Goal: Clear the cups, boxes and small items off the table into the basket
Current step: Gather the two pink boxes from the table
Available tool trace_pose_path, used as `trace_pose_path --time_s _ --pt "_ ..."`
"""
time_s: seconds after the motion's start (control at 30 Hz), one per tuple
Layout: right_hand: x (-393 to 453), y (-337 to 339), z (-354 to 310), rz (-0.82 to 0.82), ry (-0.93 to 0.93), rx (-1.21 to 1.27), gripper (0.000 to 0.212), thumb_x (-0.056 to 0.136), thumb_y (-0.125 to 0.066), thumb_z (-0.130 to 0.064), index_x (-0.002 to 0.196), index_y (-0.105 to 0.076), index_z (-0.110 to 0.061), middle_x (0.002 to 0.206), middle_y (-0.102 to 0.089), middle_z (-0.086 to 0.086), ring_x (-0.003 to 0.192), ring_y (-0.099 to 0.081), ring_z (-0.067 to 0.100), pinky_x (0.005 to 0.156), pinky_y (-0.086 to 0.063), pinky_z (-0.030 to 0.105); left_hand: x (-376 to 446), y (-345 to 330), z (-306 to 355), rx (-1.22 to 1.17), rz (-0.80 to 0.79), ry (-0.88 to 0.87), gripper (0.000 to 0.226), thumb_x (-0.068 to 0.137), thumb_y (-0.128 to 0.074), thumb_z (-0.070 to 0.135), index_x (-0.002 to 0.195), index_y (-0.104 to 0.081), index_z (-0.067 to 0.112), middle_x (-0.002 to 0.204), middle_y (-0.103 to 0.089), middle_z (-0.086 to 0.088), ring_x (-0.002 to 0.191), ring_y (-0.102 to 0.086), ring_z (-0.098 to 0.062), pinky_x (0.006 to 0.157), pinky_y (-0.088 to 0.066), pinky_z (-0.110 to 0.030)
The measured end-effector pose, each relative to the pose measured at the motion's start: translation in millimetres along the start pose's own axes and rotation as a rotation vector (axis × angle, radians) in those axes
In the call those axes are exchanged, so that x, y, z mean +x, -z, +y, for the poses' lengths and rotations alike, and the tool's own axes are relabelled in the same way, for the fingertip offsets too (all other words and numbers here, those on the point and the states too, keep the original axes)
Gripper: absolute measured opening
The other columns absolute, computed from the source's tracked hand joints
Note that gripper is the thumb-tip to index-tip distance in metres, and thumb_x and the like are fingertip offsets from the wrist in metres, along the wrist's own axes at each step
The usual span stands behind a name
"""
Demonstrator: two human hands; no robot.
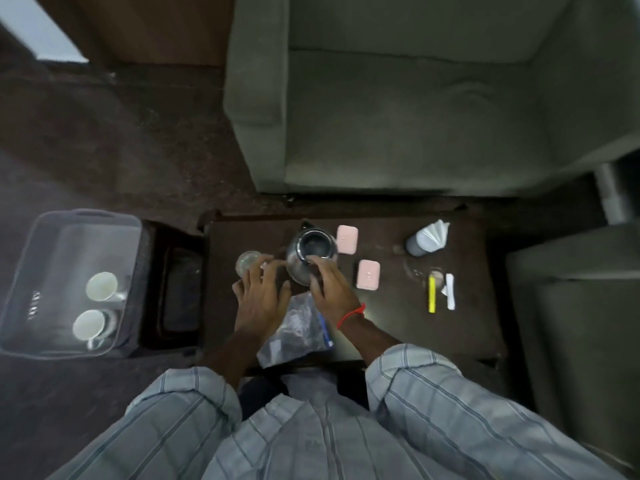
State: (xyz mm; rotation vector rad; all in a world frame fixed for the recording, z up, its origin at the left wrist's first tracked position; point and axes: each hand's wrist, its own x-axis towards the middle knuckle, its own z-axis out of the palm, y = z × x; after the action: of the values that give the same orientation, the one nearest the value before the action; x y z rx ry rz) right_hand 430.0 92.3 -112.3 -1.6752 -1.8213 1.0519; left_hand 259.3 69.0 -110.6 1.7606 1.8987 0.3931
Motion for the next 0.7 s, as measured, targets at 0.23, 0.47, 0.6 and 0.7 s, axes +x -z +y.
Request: trace_pose_path --time_s 0.23,0.47,0.6,0.7 --pt "-33.4 89.1 81.1 0.205 -0.213 -0.008 0.048 0.092 -0.061 -0.011 0.139 -0.050 -0.006 0.129 -0.054 0.016 0.116 -0.057 0.033 0.102 -0.046 0.043 21.8 -44.0 100.1 0.030 -0.138 -0.216 0.039 0.095 -0.065 0.023 0.132 -0.058 0.014 0.143 -0.048 -0.009 0.130 -0.049 -0.034 0.106 -0.041 -0.052" --pt "-63.4 137.3 154.8 0.299 -0.460 -0.062 0.068 0.083 -0.074 -0.021 0.142 -0.046 -0.002 0.137 -0.051 0.023 0.132 -0.047 0.040 0.112 -0.038 0.049 38.7 -92.2 152.9 -0.030 -0.299 -0.312 0.043 0.089 -0.068 0.008 0.131 -0.056 0.003 0.138 -0.047 -0.017 0.127 -0.054 -0.038 0.103 -0.048 -0.053" --pt "-70.7 155.0 200.1 0.308 -0.613 -0.086 0.078 0.081 -0.076 -0.031 0.146 -0.042 -0.008 0.148 -0.043 0.018 0.135 -0.043 0.037 0.113 -0.036 0.044 51.2 -130.8 161.5 0.084 -0.402 -0.220 0.053 0.089 -0.069 0.017 0.138 -0.049 0.009 0.144 -0.041 -0.015 0.128 -0.051 -0.043 0.101 -0.048 -0.055" --pt "-71.5 163.9 236.8 0.273 -0.690 -0.193 0.082 0.083 -0.073 -0.040 0.150 -0.037 -0.011 0.146 -0.043 0.018 0.130 -0.043 0.038 0.110 -0.034 0.043 64.4 -164.8 160.3 0.126 -0.467 -0.084 0.060 0.090 -0.069 0.024 0.143 -0.044 0.012 0.148 -0.037 -0.014 0.134 -0.046 -0.042 0.103 -0.045 -0.055"
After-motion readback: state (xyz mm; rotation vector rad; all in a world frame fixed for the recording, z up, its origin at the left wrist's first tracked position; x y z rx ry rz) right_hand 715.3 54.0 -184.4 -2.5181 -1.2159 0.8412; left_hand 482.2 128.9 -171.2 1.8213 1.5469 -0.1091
